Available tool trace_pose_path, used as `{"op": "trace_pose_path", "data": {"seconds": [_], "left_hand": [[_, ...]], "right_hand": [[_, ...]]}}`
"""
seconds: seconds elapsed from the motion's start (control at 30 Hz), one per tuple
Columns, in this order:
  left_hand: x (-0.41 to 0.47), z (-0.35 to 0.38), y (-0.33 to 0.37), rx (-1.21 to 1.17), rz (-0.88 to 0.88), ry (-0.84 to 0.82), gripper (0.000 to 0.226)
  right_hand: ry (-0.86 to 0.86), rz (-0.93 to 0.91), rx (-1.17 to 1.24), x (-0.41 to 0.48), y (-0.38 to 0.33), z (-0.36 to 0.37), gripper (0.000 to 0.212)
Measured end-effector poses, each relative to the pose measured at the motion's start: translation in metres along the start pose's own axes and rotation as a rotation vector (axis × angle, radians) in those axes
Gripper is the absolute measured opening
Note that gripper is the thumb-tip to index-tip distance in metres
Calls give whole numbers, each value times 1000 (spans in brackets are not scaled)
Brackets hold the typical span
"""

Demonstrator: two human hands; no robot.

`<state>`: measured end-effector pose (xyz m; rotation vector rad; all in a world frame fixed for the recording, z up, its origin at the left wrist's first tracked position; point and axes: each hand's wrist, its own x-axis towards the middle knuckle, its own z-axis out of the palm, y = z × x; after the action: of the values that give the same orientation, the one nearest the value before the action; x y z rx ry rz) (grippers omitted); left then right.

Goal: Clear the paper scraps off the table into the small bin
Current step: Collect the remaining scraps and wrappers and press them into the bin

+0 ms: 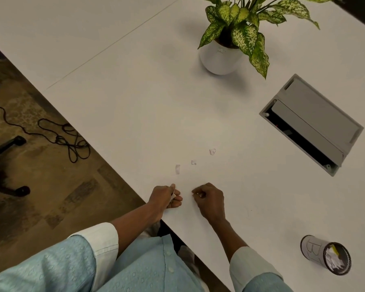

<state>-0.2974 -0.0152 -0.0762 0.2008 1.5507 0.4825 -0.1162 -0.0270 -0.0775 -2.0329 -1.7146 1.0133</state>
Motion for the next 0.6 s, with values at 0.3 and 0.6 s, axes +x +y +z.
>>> {"op": "trace_pose_path", "data": {"seconds": [0.3,0.6], "left_hand": [[-18,32,0,-155,-78,-167,35],[-45,83,1,-120,58,-237,36]], "right_hand": [[38,-166,149,-29,-26,-27,14],[465,232,412,-66,-8,-48,13]]}}
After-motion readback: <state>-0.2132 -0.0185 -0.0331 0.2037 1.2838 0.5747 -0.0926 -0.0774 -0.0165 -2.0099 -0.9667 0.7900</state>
